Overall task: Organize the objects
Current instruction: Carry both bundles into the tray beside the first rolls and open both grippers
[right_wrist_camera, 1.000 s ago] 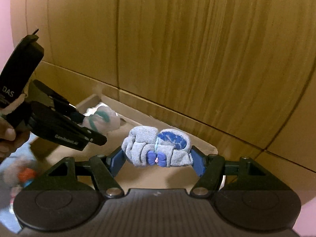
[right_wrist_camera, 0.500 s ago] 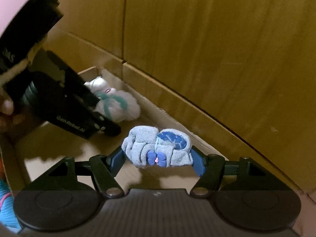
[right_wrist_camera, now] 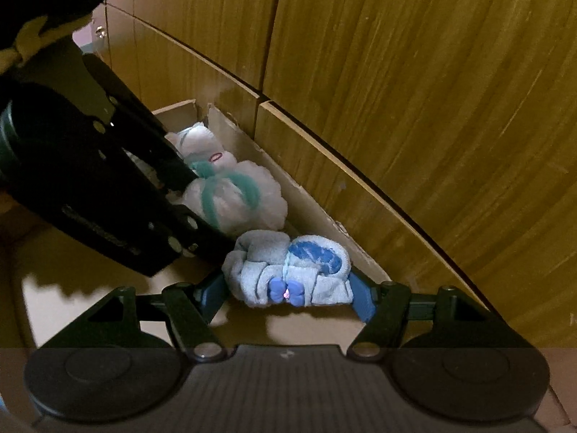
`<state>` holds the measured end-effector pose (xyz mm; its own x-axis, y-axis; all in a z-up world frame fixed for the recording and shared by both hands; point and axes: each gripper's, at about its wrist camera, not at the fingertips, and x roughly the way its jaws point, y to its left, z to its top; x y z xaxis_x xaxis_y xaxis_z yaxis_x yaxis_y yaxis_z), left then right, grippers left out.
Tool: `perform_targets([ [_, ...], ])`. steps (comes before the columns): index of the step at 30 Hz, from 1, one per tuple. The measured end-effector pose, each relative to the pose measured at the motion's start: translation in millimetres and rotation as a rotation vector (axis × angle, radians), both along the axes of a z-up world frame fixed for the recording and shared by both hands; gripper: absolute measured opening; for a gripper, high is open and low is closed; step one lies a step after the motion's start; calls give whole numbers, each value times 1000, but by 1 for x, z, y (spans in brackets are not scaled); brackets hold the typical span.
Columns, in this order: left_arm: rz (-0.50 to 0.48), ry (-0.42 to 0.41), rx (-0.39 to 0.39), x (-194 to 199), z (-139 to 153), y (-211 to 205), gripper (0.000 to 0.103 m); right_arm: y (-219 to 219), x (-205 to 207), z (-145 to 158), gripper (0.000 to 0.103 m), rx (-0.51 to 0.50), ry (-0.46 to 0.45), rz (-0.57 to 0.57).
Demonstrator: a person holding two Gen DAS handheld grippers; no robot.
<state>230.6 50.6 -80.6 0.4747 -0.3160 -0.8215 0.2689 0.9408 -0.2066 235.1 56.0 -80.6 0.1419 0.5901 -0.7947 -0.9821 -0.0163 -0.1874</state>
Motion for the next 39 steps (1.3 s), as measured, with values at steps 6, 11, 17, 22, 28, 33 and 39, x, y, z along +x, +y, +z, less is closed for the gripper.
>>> perform_targets([
  [6,12,6,-34,-6,5,8,58,-4,2,1,68,-21,-6,11],
  [11,7,-6,-62,-10,17,-1,70,-5,-2,5,68,-30,-22,29],
  [17,16,-43,-56,-13,29,5,78,-2,-3,8,71,-31,-21,34],
  [22,23,-66,-44,-14,36,-1,80,-5,-5,13,74,-23,-37,28],
  [28,7,-91,-39,-24,57,1,86,-24,-5,27,76,-9,-34,1],
  [33,25,-90,-24,-31,64,-1,87,-41,-2,43,79,9,-7,-33],
  [39,37,-117,32,-52,77,-2,87,-67,-6,59,85,25,25,-97],
])
